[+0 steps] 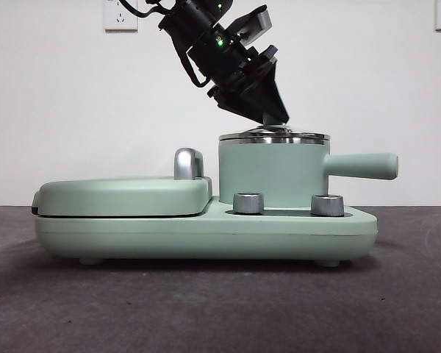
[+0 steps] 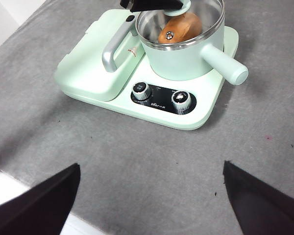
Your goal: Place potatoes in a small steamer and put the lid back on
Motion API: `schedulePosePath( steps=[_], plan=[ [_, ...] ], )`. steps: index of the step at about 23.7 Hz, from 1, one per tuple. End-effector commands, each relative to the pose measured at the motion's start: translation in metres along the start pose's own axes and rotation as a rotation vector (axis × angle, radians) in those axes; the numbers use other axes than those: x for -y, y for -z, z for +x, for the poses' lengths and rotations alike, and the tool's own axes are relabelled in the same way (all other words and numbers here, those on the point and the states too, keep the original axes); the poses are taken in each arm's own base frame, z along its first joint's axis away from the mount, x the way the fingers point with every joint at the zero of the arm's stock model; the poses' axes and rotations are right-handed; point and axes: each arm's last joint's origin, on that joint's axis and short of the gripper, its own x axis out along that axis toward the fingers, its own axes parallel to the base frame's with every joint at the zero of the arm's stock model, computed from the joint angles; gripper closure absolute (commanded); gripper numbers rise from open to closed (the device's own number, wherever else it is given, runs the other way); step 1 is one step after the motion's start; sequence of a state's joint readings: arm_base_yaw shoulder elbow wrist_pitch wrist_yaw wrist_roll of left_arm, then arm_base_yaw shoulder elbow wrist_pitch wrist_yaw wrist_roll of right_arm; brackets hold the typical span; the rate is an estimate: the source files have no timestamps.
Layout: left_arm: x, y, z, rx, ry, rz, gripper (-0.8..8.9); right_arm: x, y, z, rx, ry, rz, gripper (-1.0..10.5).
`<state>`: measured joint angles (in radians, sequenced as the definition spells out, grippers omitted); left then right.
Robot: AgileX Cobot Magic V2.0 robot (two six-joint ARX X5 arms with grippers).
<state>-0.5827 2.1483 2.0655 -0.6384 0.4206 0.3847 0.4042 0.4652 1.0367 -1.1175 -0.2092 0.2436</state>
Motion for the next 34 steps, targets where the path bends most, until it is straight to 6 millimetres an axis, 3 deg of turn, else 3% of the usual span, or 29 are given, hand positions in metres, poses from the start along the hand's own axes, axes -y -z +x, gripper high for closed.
schedulePosePath(
  steps=[1,2,6,13,18,26,34],
  plan=[
    [-0.005,-0.004,-0.001,0.022,-0.007,-0.079,2.85,-0.001,-0.002,-0.001,0.012,-0.008,0.005,5.0],
    [-0.006,-0.006,-0.009,0.029,-0.014,-0.118,2.41,-0.001,-0.002,-0.001,0.011,-0.008,0.005,5.0],
    [0.002,-0.016,-0.051,0.002,-0.018,-0.207,2.48,-0.001,-0.003,-0.001,0.017,-0.008,0.004,5.0],
    [0.024,0.002,-0.123,-0.271,0.026,-0.440,2.53,-0.001,-0.003,-0.001,0.021,-0.009,0.003,5.0],
    [0.036,0.004,-0.181,-0.219,-0.028,-0.476,2.55,-0.001,-0.003,-0.001,0.020,-0.009,0.003,5.0],
    [0.079,0.033,-0.230,-0.149,-0.060,-0.492,2.55,-0.001,-0.004,-0.001,0.027,-0.008,0.002,5.0],
    [0.145,0.086,-0.263,-0.015,0.029,-0.437,2.55,-0.003,-0.009,-0.001,0.077,-0.021,-0.009,5.0]
  ],
)
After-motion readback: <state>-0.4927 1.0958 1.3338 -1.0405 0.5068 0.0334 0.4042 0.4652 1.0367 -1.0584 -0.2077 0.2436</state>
